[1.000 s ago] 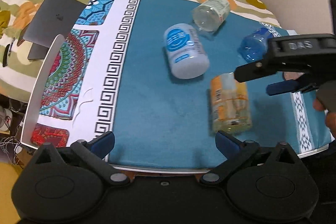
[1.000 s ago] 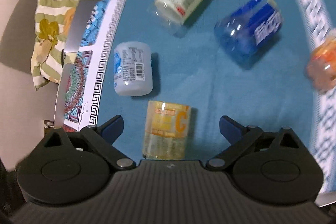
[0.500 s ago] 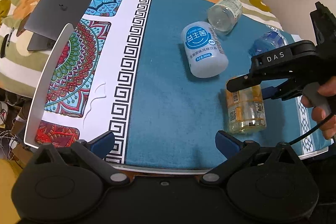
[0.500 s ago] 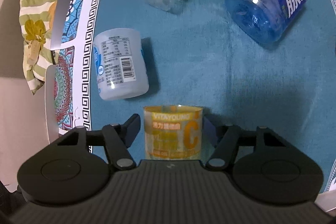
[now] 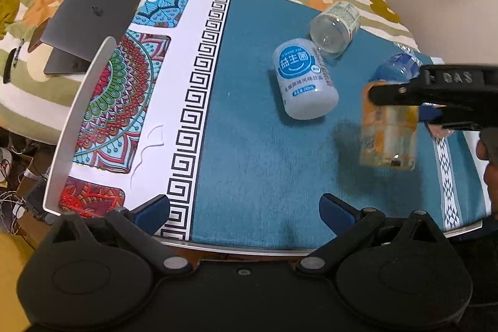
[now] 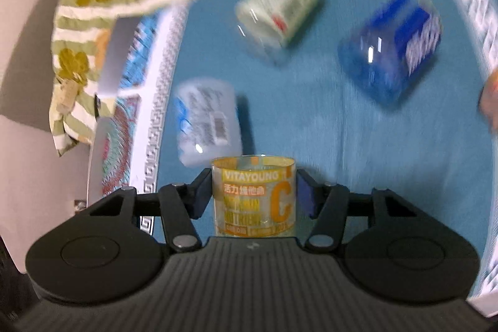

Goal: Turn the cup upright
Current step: 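Close the right gripper around the cup and lift it, then lower the cup upright onto the mat and open the right gripper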

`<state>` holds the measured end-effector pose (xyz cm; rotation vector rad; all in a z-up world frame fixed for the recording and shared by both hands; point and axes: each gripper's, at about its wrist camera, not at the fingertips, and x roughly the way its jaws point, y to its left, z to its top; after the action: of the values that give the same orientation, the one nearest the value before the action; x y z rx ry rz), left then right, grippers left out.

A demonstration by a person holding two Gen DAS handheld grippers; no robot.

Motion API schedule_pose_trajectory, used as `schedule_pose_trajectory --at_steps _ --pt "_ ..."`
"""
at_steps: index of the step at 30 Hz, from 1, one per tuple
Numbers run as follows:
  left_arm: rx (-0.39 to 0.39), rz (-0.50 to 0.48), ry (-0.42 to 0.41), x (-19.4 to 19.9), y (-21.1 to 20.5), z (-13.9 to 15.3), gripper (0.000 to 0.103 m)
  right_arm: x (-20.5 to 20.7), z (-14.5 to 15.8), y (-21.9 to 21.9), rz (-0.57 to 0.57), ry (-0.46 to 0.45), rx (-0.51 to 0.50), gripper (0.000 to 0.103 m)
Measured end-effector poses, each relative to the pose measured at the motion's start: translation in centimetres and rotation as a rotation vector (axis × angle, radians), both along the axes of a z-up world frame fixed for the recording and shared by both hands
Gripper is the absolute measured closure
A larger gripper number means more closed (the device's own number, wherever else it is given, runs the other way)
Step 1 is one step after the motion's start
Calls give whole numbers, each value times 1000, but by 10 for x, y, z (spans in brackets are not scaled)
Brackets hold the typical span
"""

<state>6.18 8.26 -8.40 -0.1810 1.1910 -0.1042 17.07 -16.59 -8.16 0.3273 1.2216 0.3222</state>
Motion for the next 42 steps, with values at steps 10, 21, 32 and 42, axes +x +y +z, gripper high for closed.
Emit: schedule_pose_trajectory --at_steps 10,21,32,42 --pt "47 20 -24 -13 2 6 0 -74 -20 23 3 -558 -140 31" --pt "58 12 -3 -26 -4 1 0 -106 -54 29 21 -765 -205 31" --pt "53 7 -1 -28 -12 4 0 -117 -45 25 49 -656 -216 30" --pt "50 21 11 -28 -10 2 0 -109 -38 27 53 -573 -228 28"
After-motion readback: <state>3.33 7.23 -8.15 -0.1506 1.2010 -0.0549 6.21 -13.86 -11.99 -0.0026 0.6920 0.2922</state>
